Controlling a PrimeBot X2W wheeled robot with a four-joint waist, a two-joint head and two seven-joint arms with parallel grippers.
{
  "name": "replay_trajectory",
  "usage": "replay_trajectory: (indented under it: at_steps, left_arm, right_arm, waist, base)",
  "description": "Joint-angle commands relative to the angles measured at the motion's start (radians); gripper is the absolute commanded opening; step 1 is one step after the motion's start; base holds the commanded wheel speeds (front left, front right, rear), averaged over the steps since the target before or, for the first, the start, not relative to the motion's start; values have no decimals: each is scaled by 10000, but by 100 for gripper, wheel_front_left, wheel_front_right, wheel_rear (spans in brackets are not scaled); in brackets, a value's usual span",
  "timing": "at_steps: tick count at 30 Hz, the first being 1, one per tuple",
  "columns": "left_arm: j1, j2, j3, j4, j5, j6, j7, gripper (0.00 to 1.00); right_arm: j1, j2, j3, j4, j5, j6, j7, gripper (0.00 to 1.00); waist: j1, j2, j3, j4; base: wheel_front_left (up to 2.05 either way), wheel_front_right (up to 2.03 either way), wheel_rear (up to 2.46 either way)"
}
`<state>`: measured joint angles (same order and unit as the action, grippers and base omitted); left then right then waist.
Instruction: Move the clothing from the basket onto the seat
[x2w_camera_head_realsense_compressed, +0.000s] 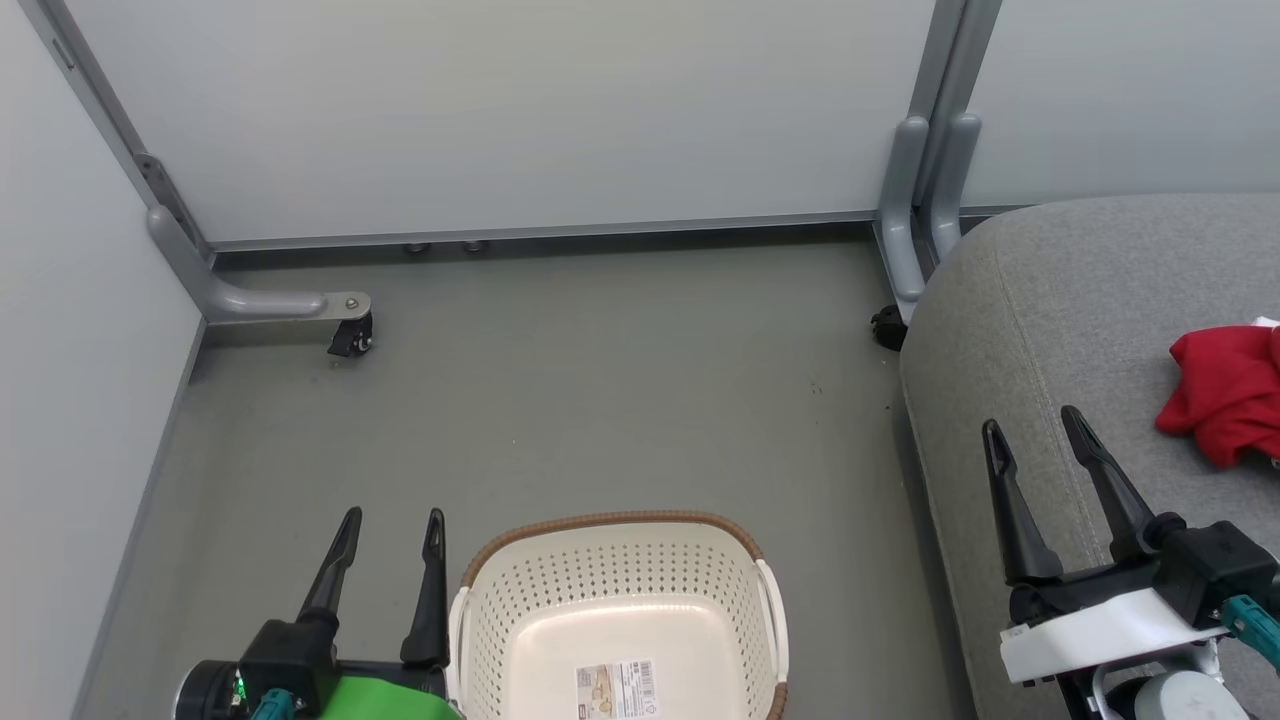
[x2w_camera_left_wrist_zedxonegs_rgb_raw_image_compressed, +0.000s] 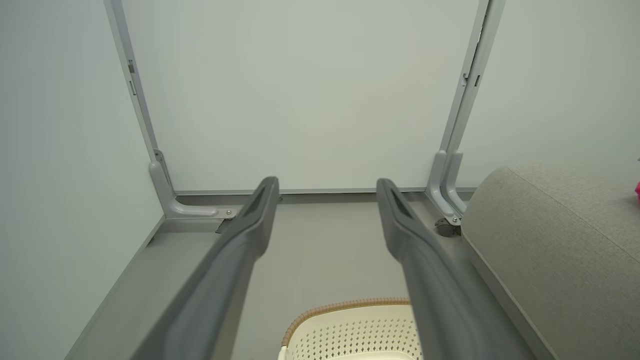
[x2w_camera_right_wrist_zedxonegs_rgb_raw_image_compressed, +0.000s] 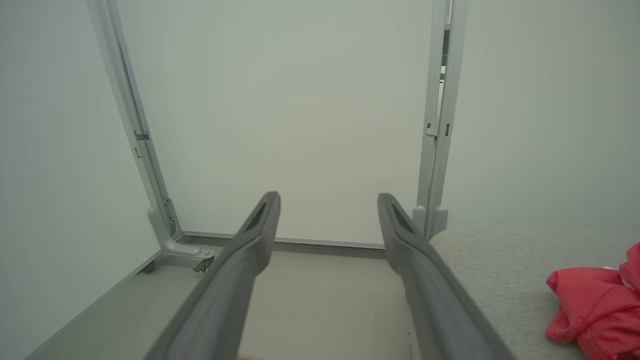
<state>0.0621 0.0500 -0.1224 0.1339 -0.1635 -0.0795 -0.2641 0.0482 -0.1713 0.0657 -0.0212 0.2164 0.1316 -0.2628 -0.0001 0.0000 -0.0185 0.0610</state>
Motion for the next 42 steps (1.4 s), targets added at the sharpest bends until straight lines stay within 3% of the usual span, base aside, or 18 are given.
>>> replay_trajectory:
  at_steps: [1, 22, 23, 27, 42]
  left_arm:
    - [95, 12, 6, 9, 128, -47, -4, 100]
    - [149, 12, 225, 159, -152, 154, -2, 100]
    - [7, 0, 209, 140, -118, 98, 2, 0]
    - [44, -4, 198, 403, -250, 92, 20, 0]
    - [-327, 121, 483, 545, -3209, -22, 648, 0]
  right_arm:
    - [28, -6, -25, -17, -2, -19, -29, 100]
    - [121, 81, -119, -60, -130, -19, -29, 100]
    - [27, 51, -123, -42, -76, 0, 0, 0]
    - [127, 124, -79, 220, 55, 0, 28, 0]
    - [-227, 206, -261, 689, 2959, -2, 640, 0]
  waist:
    - [1, 0, 4, 1]
    - [1, 0, 4, 27]
    - [1, 0, 3, 27]
    - [1, 0, 4, 24]
    - [1, 0, 29, -52]
  base:
    - [0, 0, 0]
    - [0, 0, 0]
    - [0, 0, 0]
    - [0, 0, 0]
    - [0, 0, 0]
